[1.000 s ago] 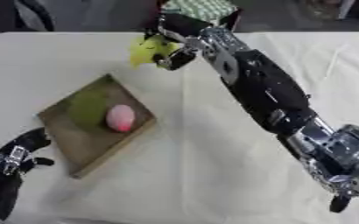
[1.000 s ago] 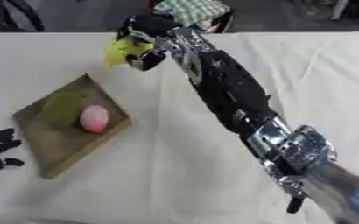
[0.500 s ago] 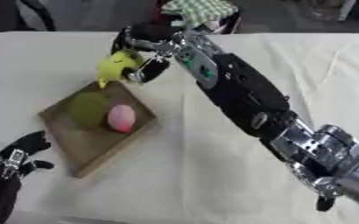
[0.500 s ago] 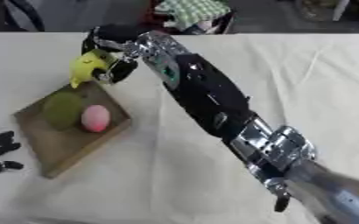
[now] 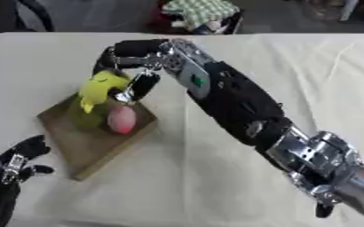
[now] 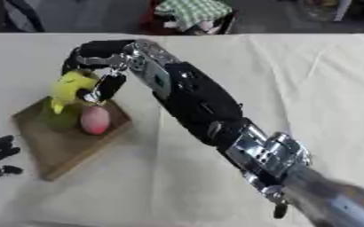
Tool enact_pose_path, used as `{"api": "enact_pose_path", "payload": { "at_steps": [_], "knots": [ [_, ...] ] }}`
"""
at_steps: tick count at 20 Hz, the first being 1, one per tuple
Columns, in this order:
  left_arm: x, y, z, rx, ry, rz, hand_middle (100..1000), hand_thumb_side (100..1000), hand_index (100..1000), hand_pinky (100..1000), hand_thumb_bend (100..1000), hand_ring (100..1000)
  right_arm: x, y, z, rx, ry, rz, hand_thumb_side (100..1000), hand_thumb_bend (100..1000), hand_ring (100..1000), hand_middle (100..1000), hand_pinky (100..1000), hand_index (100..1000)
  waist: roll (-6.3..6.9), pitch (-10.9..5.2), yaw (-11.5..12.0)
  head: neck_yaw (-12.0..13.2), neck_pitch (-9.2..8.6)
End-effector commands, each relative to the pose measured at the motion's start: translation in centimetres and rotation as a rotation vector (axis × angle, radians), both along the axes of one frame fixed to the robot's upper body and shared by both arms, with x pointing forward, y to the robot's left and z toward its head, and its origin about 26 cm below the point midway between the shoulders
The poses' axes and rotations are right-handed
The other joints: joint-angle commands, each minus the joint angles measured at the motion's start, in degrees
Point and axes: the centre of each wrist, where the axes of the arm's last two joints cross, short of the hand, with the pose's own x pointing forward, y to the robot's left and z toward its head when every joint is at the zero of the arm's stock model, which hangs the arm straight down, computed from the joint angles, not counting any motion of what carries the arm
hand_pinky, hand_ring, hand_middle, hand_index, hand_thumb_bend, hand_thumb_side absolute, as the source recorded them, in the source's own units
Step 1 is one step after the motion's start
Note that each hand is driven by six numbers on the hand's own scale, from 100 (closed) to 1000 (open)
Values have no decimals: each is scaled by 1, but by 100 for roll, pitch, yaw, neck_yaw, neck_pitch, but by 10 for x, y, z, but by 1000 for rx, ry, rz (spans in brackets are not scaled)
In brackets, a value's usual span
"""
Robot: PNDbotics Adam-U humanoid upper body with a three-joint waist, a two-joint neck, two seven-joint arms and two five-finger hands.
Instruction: Pick up objects on the table and place them in the box.
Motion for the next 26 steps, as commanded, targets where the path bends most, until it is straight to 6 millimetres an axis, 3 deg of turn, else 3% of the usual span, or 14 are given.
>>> {"api": "enact_pose_path", "payload": {
  "at_steps": [1,6,10,15,16,17,22,26],
  "knots": [
    [1,2,4,13,-15,-3,839,618,720,594,100,816,0,2,12,-20,-10,15,400,187,754,810,728,925,15,-93,6,-9,-45],
    [1,2,5,11,-18,-2,840,630,721,595,100,816,0,-1,14,-11,-33,-2,436,260,774,881,740,958,16,-88,1,2,-48],
    [1,2,5,7,-20,-3,841,705,722,597,100,817,0,-3,16,18,-56,-16,459,274,779,906,740,966,21,-85,-8,3,-45],
    [1,2,7,0,-25,-3,842,727,723,598,100,818,-3,-5,35,96,-119,-16,458,262,777,894,735,958,22,-92,-31,15,-41],
    [1,2,7,-1,-25,-3,842,728,723,598,100,818,-4,-7,43,121,-138,-12,533,188,773,884,729,952,21,-95,-41,20,-45],
    [1,3,7,-1,-26,-1,842,729,722,598,100,818,-6,-9,51,147,-155,-7,455,253,770,873,726,950,19,-96,-55,28,-48],
    [1,6,8,1,-29,15,842,731,722,599,100,818,-20,-27,86,284,-221,-3,416,201,742,815,693,924,15,-94,-187,135,-62],
    [2,10,10,0,-38,37,843,731,722,599,100,819,-35,-47,101,404,-247,-20,381,164,724,781,673,904,13,-96,-398,299,-67]
  ]
}}
